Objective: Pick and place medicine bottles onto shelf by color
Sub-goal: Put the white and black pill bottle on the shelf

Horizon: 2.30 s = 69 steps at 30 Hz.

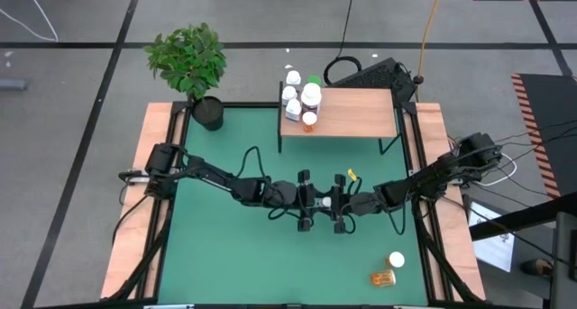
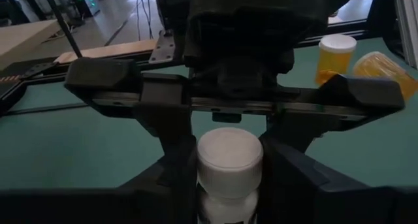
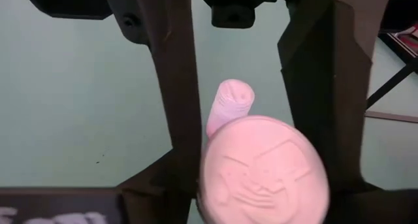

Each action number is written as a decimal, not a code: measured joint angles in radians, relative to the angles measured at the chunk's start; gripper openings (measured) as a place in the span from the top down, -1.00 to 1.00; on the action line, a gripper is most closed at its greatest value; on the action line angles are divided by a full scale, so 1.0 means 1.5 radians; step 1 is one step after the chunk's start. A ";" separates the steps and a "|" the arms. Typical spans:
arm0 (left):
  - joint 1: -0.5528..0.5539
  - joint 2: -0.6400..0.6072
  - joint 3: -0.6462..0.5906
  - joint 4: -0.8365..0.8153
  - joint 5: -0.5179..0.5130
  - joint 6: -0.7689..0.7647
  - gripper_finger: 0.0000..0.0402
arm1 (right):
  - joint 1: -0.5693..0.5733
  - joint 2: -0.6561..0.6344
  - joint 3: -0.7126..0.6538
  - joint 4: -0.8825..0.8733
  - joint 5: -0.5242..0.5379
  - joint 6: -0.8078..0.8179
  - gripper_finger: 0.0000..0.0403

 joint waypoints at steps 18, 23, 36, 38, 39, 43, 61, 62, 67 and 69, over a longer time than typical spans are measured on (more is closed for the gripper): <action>0.000 -0.006 0.001 -0.008 -0.023 -0.005 0.23 | 0.000 -0.012 -0.020 0.023 0.064 0.014 -0.34; 0.000 -0.009 0.001 0.000 -0.031 -0.002 0.18 | 0.001 -0.060 -0.021 -0.033 0.074 0.033 -0.34; 0.007 -0.009 0.000 0.020 -0.032 -0.009 0.18 | 0.001 -0.171 -0.067 -0.130 0.036 0.082 -0.35; 0.007 -0.009 0.000 0.024 -0.030 -0.010 0.19 | 0.001 -0.183 -0.084 -0.103 0.012 0.085 -0.35; 0.006 -0.009 0.000 0.024 -0.030 -0.010 0.20 | 0.001 -0.191 -0.092 -0.086 0.000 0.085 -0.35; 0.007 -0.009 0.000 0.025 -0.030 -0.010 0.23 | 0.001 -0.225 -0.121 -0.018 -0.015 0.077 -0.34; 0.025 -0.030 0.018 0.019 -0.025 -0.028 0.20 | 0.001 -0.283 -0.138 -0.043 -0.015 0.083 -0.34; 0.034 -0.035 0.031 -0.012 -0.013 -0.047 0.20 | 0.001 -0.298 -0.138 -0.050 -0.014 0.082 -0.34; 0.047 -0.042 0.080 -0.123 0.020 -0.044 0.22 | -0.001 -0.354 -0.139 -0.067 -0.015 0.076 -0.34; 0.044 -0.041 0.088 -0.131 0.027 -0.036 0.23 | 0.000 -0.363 -0.138 -0.068 -0.016 0.068 -0.34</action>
